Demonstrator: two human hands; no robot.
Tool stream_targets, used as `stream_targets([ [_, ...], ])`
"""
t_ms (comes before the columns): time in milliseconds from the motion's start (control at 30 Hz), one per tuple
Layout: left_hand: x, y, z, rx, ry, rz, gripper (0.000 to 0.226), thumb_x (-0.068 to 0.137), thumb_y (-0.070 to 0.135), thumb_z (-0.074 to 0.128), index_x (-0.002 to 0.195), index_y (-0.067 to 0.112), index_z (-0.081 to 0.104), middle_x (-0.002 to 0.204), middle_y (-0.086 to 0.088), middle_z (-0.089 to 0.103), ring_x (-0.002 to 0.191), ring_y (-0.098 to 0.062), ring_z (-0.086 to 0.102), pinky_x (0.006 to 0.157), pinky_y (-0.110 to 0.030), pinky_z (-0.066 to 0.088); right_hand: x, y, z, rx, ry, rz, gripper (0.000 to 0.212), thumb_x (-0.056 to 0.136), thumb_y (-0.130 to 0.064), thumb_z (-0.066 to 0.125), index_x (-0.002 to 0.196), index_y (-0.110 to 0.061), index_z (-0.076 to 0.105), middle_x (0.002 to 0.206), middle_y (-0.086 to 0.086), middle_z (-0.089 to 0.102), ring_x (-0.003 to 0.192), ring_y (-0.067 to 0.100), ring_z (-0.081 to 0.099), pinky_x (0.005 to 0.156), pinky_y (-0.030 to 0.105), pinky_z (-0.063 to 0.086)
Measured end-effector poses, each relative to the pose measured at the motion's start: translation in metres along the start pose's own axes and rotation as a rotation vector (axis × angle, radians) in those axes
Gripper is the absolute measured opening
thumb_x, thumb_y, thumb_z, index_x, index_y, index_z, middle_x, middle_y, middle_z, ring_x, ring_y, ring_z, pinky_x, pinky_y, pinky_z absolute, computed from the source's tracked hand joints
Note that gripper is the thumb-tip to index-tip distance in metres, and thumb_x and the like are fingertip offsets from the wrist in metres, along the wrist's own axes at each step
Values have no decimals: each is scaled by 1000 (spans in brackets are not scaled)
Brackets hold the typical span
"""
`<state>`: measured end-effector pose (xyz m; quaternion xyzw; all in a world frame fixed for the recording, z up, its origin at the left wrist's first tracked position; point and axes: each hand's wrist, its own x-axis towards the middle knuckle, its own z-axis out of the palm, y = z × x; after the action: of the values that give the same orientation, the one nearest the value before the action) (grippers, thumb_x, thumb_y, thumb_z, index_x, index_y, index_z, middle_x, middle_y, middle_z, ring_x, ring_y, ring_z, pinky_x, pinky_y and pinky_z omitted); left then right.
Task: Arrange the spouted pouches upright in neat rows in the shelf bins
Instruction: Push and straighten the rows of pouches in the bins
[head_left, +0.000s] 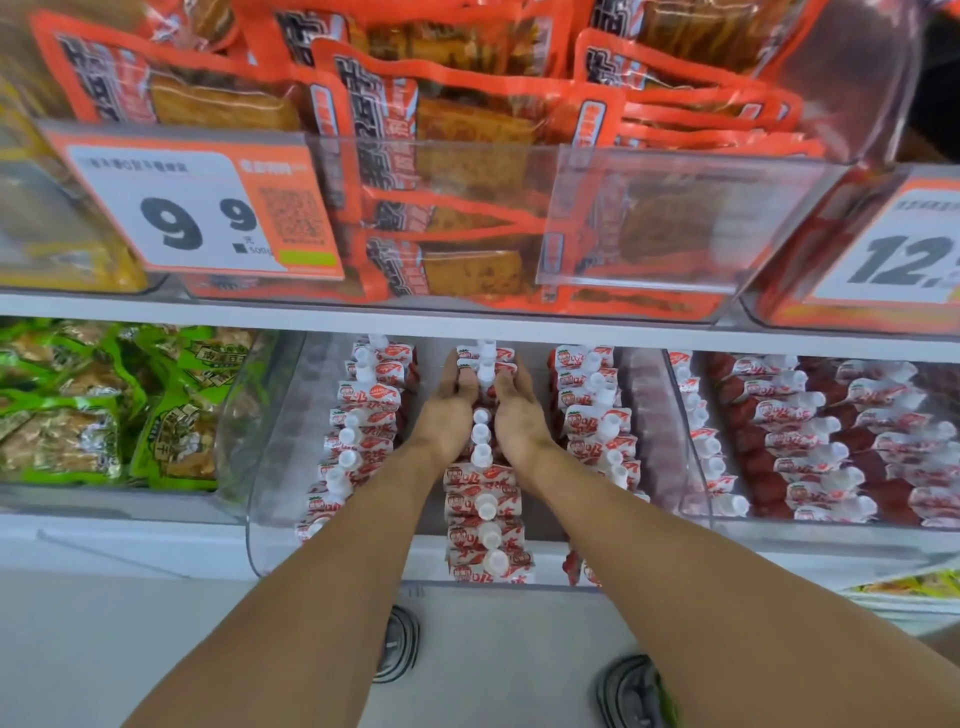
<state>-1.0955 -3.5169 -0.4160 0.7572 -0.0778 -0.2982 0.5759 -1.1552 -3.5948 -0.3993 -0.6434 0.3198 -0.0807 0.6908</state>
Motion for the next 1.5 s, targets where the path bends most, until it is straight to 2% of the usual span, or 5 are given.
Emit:
stream_targets([
  [467, -52, 31, -14, 247, 77, -36, 49, 104, 41, 26, 146, 16, 34, 145, -14, 46, 127, -29, 47, 104, -34, 35, -35, -22, -12, -257, 49, 106, 49, 105, -44, 27, 151, -27, 24, 151, 7, 41, 137, 30, 41, 113, 42, 32],
  [667, -96, 26, -23, 313, -149, -15, 29, 103, 37, 37, 129, 32, 49, 114, 14, 51, 106, -8, 48, 91, -24, 35, -71, -15, -5, -150, -88, 235, 42, 105, -41, 28, 143, -28, 38, 136, 5, 56, 117, 23, 55, 105, 39, 42],
  [867, -109, 36, -43, 462, -261, -23, 34, 100, 42, 43, 131, 33, 50, 127, 15, 56, 114, -11, 54, 97, -32, 44, -90, -25, -26, -272, -248, 299, 38, 101, -40, 44, 137, -32, 48, 131, -2, 62, 116, 20, 59, 104, 40, 45],
  [1067, -126, 22, -53, 475, -435, -22, 31, 90, 45, 62, 121, 38, 60, 114, 15, 69, 104, -9, 66, 87, -41, 58, -105, -28, -47, -317, -460, 358, 33, 96, -7, 53, 119, -30, 58, 110, -8, 69, 87, 0, 61, 62, 15, 47],
  [1500, -121, 7, -55, 547, -462, 87, 49, 77, 60, 57, 122, 40, 56, 118, 20, 66, 112, -5, 61, 101, -39, 47, -104, -18, -43, -435, -502, 351, 30, 66, -9, 71, 96, -11, 73, 108, 16, 72, 110, 35, 65, 98, 55, 50],
])
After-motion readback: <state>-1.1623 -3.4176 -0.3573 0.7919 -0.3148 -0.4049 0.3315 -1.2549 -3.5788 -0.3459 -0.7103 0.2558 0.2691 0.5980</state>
